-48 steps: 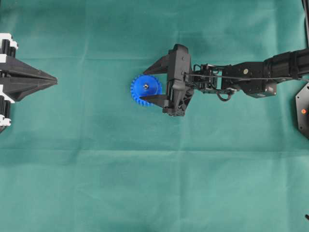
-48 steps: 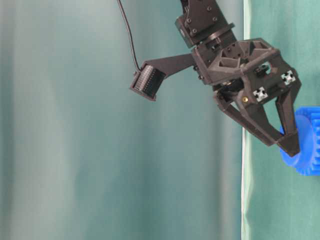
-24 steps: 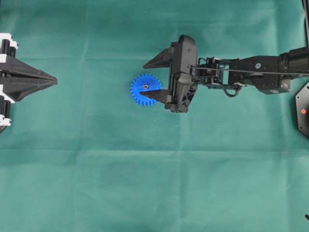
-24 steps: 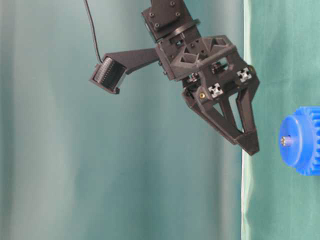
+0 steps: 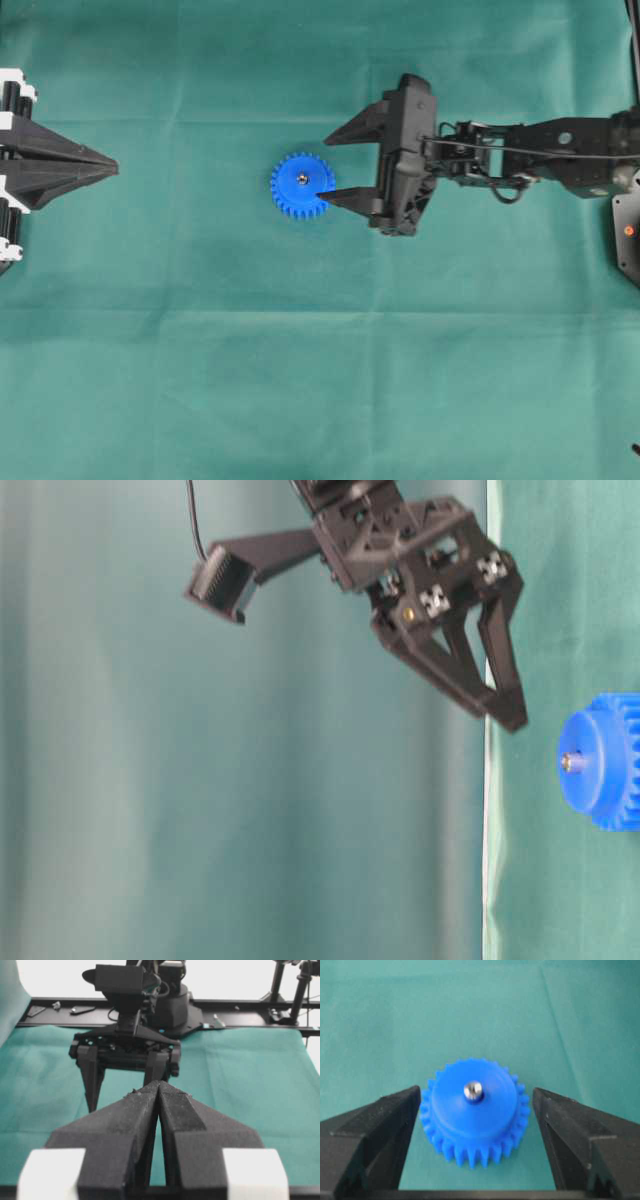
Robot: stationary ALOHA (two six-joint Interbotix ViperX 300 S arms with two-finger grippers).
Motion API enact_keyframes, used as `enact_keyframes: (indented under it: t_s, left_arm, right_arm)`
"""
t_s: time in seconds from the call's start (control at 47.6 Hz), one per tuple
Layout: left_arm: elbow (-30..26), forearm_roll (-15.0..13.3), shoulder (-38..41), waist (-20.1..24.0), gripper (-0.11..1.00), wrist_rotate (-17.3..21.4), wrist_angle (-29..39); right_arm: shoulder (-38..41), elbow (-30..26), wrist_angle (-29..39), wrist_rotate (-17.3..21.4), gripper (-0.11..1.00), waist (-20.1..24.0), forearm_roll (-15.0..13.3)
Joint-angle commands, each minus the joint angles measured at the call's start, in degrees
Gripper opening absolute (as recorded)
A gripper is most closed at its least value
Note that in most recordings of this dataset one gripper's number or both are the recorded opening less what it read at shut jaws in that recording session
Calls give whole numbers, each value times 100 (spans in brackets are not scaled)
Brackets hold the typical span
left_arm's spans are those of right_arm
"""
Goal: Insert the shaft placed at a random location into the center hole of the medium gear at another random location.
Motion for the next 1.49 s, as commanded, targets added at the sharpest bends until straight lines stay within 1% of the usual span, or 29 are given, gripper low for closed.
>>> enact_keyframes:
  t_s: [0.0,0.21,0.567,1.47]
  left_arm:
    - [-114,9,18,9,0,-9,-26]
    - [-114,9,18,9,0,-18,-26]
    - [-114,9,26,9,0,-18,-26]
    - [-114,9,26,9,0,-18,-18]
  right_arm:
    - [-343,123,-53,9,90,18,70]
    - [-800,563,-53,9,90,18,114]
    - [-1477,1116,-18,9,90,18,193]
    - [-1538,1151,-18,0,90,18,211]
